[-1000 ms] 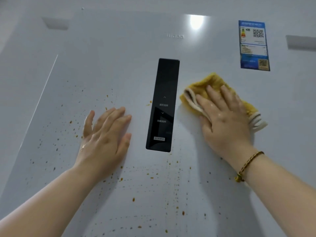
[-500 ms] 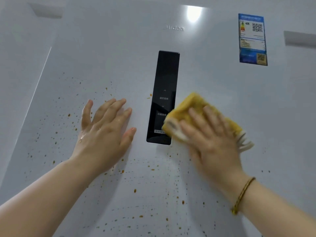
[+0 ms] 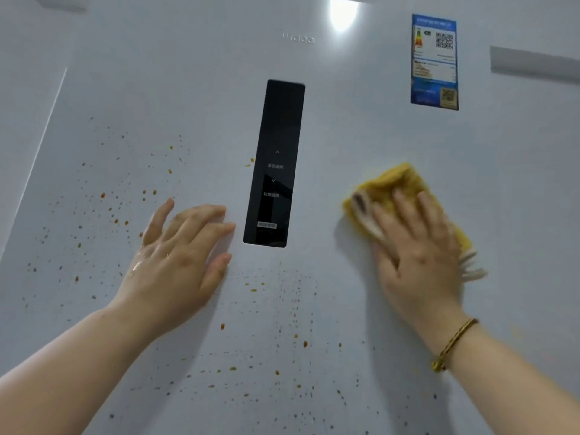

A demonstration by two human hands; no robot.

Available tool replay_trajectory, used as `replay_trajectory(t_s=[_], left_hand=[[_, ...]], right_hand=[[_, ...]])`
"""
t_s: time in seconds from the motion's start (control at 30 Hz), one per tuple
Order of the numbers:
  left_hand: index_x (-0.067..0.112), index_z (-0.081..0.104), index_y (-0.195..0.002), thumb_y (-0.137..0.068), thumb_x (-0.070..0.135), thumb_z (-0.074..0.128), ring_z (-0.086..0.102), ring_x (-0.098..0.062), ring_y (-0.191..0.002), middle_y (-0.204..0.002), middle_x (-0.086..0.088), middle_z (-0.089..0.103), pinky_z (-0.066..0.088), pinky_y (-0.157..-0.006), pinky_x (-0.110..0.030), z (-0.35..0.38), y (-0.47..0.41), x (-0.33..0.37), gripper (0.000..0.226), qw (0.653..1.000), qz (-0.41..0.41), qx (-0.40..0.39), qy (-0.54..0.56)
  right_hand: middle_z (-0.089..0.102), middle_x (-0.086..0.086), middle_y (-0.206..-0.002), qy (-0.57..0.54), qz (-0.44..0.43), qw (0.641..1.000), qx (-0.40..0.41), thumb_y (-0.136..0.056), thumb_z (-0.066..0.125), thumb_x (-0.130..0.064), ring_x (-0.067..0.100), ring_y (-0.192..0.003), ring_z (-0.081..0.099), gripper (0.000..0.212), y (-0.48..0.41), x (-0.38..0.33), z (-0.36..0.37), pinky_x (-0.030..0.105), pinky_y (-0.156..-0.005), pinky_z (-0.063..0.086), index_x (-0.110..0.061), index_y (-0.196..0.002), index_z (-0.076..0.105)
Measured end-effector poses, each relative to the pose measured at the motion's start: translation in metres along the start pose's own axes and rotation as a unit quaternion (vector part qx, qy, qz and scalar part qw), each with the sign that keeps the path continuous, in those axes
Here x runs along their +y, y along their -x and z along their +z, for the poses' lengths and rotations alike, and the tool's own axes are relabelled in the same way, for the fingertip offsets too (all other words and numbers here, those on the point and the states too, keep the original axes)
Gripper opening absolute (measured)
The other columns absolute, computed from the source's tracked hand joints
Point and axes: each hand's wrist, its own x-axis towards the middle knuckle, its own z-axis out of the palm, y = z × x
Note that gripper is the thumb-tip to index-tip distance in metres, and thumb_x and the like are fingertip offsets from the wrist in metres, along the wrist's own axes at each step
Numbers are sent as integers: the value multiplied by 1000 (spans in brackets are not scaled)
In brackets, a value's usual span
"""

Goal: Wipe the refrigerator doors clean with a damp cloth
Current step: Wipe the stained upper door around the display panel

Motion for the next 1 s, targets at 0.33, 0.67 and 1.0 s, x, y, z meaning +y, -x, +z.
replay_trajectory(t_s=[0.33,0.67,1.0], left_hand=[[11,55,-114,-82,38,37,36,-17,-116,-121,-12,58,-5,-112,-24,7,3,0,46,1000,-16,-2,-1],[10,56,-116,-83,37,38,33,-16,-121,-126,-12,57,-1,-110,-28,11,6,1,47,999,-21,12,47],[13,59,-119,-85,35,35,31,-11,-123,-130,-8,55,-1,-108,-27,-2,7,-15,46,998,20,-31,44]], right_hand=[[48,8,-132,7,-198,980,-37,-95,28,-30,28,-125,35,34,-8,48,-11,37,-105,21,-22,-124,44],[20,-5,-153,-11,-111,993,-39,-92,31,-32,19,-142,13,37,80,-14,-12,44,-108,18,-25,-126,43],[50,13,-134,4,-26,1000,-11,-88,33,-27,28,-130,26,38,18,-4,-8,39,-105,19,-24,-124,42]])
